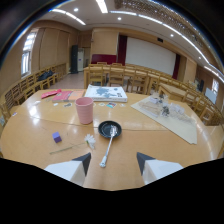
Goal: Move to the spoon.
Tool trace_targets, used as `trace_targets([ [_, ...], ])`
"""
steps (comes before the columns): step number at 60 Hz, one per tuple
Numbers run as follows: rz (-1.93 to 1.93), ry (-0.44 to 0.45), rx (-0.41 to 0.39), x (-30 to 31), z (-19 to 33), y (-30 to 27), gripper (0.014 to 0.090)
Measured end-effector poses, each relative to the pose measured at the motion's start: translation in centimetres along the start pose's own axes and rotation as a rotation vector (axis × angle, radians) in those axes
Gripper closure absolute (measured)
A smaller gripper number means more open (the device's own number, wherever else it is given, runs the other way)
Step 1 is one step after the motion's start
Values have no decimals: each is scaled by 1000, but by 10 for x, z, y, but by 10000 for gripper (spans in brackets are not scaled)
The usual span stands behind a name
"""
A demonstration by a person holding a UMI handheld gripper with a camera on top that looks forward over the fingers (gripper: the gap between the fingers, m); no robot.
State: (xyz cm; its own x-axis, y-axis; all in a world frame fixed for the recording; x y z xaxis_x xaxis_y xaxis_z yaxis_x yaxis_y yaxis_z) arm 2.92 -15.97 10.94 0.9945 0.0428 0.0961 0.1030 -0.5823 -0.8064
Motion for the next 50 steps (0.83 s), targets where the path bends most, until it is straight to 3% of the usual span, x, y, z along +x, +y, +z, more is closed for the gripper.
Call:
trace_targets([
  [8,-9,-34,-27,0,62,3,185],
  [17,14,-74,-81,-8,96,14,184],
  [50,43,-81,-101,-6,106,14,185],
])
